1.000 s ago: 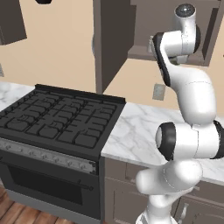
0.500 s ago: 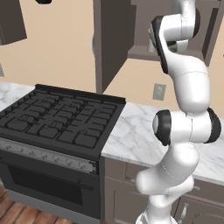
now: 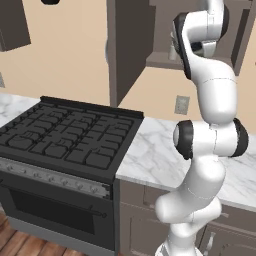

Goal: Pick the mug and place it in the sink. Pick the bowl and place it in the open cabinet and then close the cabinet.

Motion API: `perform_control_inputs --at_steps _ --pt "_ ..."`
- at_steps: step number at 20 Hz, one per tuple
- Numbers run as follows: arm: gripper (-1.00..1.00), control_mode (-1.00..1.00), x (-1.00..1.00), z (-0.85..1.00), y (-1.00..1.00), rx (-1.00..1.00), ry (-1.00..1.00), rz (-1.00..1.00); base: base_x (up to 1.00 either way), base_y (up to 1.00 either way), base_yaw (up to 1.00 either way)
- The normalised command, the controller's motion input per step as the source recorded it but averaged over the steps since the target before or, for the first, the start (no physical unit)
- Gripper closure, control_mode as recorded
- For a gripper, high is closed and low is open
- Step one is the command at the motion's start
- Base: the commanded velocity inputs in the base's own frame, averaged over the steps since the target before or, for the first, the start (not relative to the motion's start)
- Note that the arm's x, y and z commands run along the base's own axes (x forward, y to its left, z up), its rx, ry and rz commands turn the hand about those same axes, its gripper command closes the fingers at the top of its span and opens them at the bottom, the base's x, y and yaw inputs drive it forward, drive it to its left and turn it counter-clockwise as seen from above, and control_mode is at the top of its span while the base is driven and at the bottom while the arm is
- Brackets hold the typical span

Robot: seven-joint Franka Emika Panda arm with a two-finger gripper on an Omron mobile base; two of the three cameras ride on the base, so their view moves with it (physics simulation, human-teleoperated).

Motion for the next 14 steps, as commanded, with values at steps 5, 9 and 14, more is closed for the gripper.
perform_control_inputs --at_steps 5,9,14 --pt "1.0 -1.0 0.29 -0.36 -0.09 0.0 0.0 0.0 0.0 0.0 0.0" --pt "1.0 -1.0 0.27 -0.32 -0.1 0.0 -0.07 0.0 0.0 0.0 0.0" --pt "1.0 -1.0 0.3 -0.21 -0.16 0.0 -0.07 0.0 0.0 0.0 0.0"
